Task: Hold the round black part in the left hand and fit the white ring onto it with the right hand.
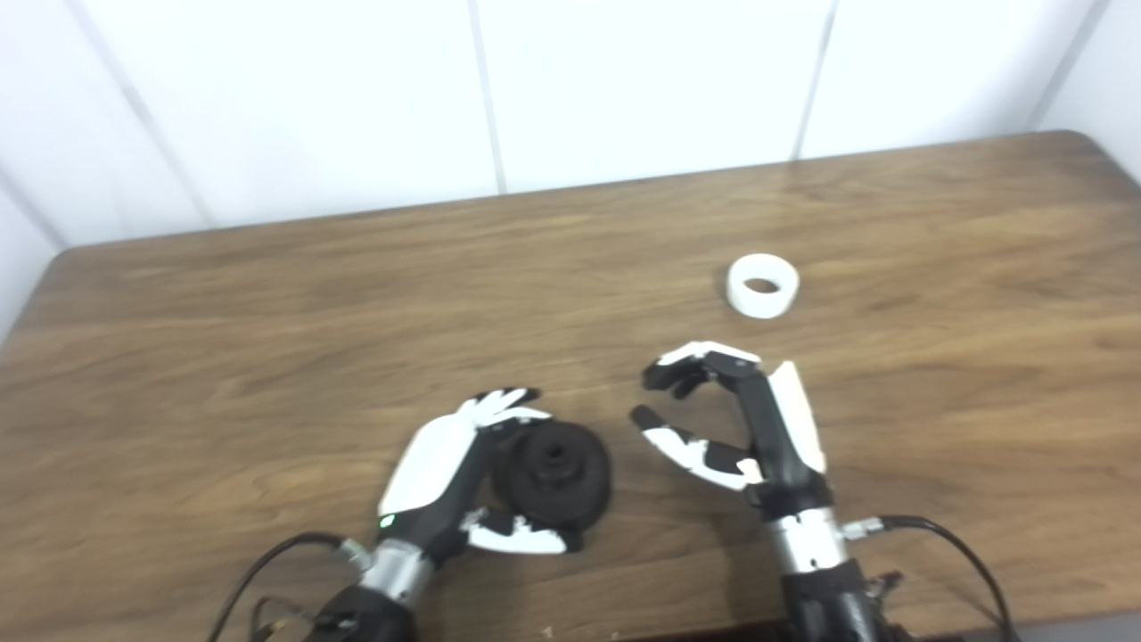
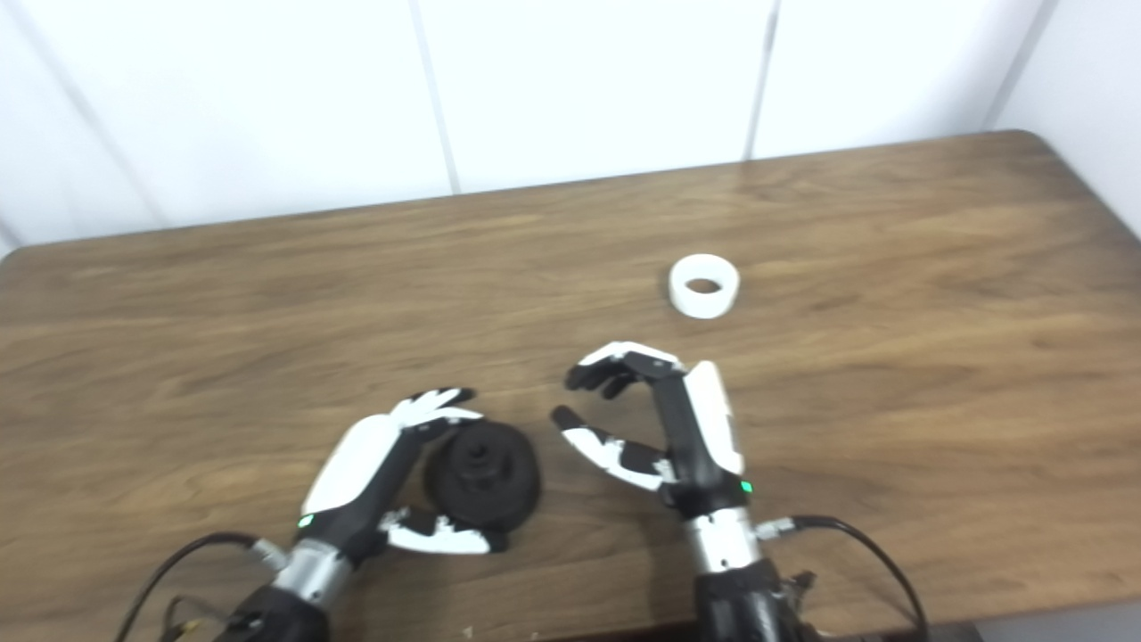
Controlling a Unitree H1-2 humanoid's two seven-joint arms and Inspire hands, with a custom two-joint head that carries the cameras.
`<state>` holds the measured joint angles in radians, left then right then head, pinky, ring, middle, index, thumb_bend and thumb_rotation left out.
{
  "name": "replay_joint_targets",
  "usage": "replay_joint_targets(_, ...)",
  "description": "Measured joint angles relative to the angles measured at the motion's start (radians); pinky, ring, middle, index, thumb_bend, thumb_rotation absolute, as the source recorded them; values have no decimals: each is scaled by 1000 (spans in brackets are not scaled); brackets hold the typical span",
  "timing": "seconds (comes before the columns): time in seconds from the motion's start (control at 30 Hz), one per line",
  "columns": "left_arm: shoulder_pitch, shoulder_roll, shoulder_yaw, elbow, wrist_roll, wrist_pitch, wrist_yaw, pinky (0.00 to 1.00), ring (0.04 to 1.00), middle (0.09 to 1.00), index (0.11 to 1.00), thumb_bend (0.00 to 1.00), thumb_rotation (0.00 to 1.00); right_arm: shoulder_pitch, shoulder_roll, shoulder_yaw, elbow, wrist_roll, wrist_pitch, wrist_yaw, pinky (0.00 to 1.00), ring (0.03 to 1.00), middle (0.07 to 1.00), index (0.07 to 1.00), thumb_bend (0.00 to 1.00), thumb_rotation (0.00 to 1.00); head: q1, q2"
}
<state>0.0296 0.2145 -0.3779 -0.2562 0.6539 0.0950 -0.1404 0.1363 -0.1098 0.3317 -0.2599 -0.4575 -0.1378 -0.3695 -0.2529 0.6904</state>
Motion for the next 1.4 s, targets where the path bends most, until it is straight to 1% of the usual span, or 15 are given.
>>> replay_joint_targets(0.13,3,11,13,0,-6,-20,-10,979,955,919,574,849,262,-9,0,-1,14,-25,10,-27,433,525,571,491,494,159,-31,-11)
replay_joint_targets(0.3,11,22,30,0,-26,-41,-16,979,959,923,574,847,255,-24,-3,-39,-15,-36,76,-25,433,540,616,496,492,160,-77,-35)
replay_joint_targets(0.43,16,23,39,1,-31,-53,-15,972,954,919,568,854,234,-33,-6,-71,-25,-63,149,-7,544,651,687,498,496,159,-92,-41)
replay_joint_targets(0.53,20,23,45,1,-34,-62,-15,976,952,918,570,853,245,-57,-4,-89,-27,-109,208,10,562,701,732,498,497,158,-92,-41)
replay_joint_targets(0.63,21,23,49,2,-34,-66,-17,972,951,917,571,852,247,-103,10,-119,-34,-144,257,26,588,746,783,499,497,159,-88,-37)
replay_joint_targets(0.73,22,23,52,2,-34,-69,-18,966,953,921,572,851,239,-151,32,-156,-53,-178,323,54,665,803,823,499,497,161,-83,-34)
replay_joint_targets(0.83,22,23,54,2,-34,-72,-20,964,952,919,571,852,237,-209,43,-200,-53,-189,369,83,672,822,843,499,497,163,-80,-32)
replay_joint_targets(0.87,22,23,55,2,-34,-73,-20,965,952,918,570,854,234,-229,43,-211,-53,-197,386,91,675,832,856,654,516,303,-80,-32)
replay_joint_targets(0.9,22,23,55,2,-34,-74,-20,966,951,917,569,855,230,-238,42,-215,-53,-199,394,93,677,838,863,710,524,362,-80,-32)
replay_joint_targets(0.93,23,23,56,2,-35,-74,-20,967,952,917,569,855,227,-250,42,-225,-48,-208,401,97,678,844,868,741,529,400,-78,-32)
replay_joint_targets(1.03,23,23,58,2,-40,-74,-21,966,952,916,566,857,223,-293,16,-241,-5,-233,419,117,676,857,876,782,543,454,-75,-32)
replay_joint_targets(1.17,23,22,58,2,-41,-74,-21,965,952,916,567,858,226,-332,-5,-257,40,-239,425,122,683,855,877,796,543,503,-65,-31)
replay_joint_targets(1.23,24,21,59,2,-41,-73,-21,967,951,916,568,858,231,-345,-9,-255,69,-250,422,117,678,852,877,799,548,525,-60,-31)
replay_joint_targets(1.33,24,20,58,2,-41,-72,-22,966,952,917,570,858,233,-378,-28,-250,170,-271,404,95,678,856,883,802,552,540,-58,-31)
replay_joint_targets(1.4,24,20,58,1,-41,-74,-23,957,952,916,568,859,226,-392,-46,-244,201,-273,392,92,700,875,899,811,570,567,-58,-29)
